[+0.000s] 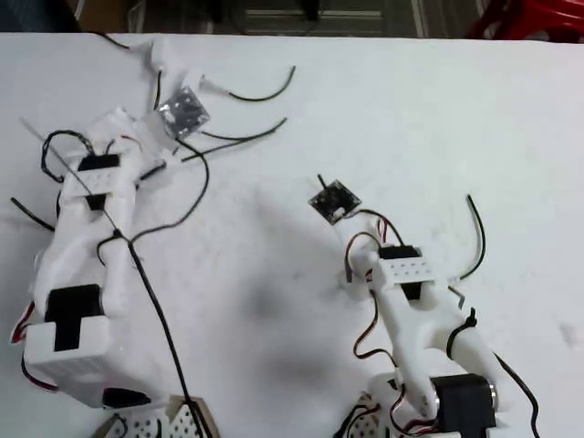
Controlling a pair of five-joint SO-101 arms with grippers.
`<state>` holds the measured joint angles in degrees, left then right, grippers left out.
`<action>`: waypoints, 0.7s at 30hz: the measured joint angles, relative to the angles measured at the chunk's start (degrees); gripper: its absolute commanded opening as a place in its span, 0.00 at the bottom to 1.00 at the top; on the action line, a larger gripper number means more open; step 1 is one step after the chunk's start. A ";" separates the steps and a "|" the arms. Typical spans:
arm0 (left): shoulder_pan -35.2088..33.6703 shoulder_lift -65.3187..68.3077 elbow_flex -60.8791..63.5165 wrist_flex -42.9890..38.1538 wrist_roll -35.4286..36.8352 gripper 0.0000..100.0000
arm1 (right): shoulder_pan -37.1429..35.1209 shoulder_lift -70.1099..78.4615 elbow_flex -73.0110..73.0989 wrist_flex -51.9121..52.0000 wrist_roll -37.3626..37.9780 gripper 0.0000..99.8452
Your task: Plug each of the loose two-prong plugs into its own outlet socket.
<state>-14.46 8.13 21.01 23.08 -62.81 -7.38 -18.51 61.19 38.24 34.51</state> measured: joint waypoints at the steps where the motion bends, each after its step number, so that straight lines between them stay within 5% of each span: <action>1: -0.26 0.00 -0.26 0.00 0.00 0.32 | 0.00 0.00 0.00 0.00 0.00 0.02; 14: -2.11 0.26 -3.16 -3.08 -0.18 0.32 | 0.00 0.09 0.00 0.00 0.00 0.02; 21: -2.29 11.25 -3.16 -5.54 -0.18 0.32 | 0.00 0.09 0.00 0.00 0.00 0.02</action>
<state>-16.75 19.38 17.85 17.54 -62.99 -7.38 -18.42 61.19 38.24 34.51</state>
